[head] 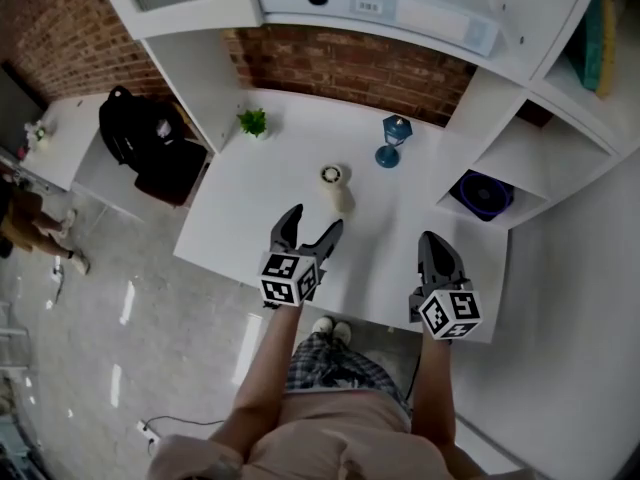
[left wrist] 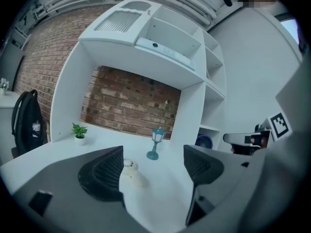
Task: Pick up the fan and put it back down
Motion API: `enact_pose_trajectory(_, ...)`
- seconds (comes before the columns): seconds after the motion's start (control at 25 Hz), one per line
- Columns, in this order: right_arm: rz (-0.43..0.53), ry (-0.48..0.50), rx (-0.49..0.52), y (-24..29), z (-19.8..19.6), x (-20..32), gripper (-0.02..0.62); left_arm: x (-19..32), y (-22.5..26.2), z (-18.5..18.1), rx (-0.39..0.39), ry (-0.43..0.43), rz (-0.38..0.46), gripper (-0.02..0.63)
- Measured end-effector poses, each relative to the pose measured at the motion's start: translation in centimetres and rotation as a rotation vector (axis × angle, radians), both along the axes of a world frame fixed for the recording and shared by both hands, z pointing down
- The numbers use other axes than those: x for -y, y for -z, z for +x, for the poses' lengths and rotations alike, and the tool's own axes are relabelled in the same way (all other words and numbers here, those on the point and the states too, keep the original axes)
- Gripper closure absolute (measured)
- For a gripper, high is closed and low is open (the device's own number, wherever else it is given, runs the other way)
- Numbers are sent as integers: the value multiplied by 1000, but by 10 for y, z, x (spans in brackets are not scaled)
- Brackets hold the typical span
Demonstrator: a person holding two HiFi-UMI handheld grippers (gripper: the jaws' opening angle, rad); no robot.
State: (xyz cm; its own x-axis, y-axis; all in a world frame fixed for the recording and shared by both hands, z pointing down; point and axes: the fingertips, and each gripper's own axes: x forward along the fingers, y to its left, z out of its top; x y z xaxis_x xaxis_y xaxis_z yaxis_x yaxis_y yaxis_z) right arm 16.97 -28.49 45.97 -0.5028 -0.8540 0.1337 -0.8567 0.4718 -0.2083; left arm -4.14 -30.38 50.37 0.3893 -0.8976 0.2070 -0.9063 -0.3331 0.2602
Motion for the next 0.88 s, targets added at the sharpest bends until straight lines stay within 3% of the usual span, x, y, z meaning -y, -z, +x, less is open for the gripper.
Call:
enact_pose_trajectory(0.52,-40,54,-60,-26,-24,80,580,93,-51,9,52,99,-159,235)
enact_pose_trajectory(0.88,-103,94,-94,-67,-34,108,580,138,-126,20,47,176,-352,235)
